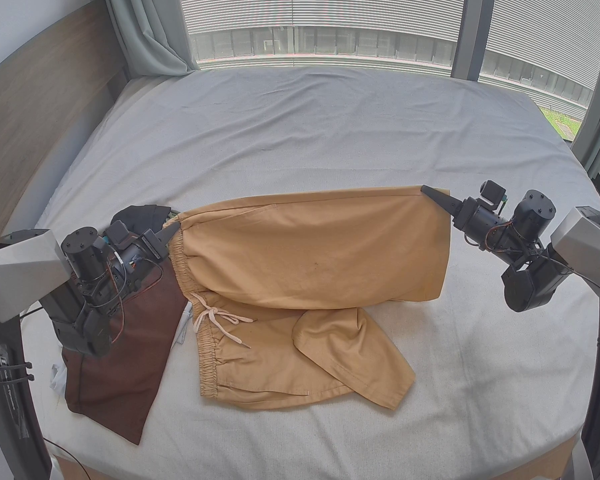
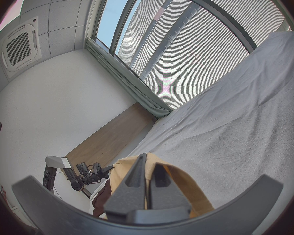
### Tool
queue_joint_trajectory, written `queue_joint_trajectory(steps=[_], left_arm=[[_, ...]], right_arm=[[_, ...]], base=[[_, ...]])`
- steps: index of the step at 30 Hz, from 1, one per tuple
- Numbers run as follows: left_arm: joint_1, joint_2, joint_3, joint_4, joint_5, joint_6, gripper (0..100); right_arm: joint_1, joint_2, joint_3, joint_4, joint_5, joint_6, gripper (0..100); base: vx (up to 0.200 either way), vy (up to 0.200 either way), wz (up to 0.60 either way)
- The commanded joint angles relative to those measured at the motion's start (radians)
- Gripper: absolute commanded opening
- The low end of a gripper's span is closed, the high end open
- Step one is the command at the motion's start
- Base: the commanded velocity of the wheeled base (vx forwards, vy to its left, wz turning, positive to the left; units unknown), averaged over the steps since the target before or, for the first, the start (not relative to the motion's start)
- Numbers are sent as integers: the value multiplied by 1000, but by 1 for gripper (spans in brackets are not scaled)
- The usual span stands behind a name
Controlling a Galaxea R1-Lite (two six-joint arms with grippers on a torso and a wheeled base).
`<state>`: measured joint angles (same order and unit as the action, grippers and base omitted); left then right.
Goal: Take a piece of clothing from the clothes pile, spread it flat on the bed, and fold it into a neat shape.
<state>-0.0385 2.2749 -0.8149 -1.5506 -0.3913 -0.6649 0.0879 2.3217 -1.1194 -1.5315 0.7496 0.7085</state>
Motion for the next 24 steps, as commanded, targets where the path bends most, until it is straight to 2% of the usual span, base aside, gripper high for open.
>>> queue_joint_trajectory(steps=[1,9,24], left_arm=[[-3,58,-56,0,19,-1,0],[-4,112,-144,0,92,-7,0],[-17,187,-234,0,111,-28,0]], right_arm=[[1,70,-76,2,1,6,0],[0,125,-194,24,-1,43,0],[0,228,-413,156,-3,43,0]], base=[[0,0,0],[0,0,0],[0,0,0]])
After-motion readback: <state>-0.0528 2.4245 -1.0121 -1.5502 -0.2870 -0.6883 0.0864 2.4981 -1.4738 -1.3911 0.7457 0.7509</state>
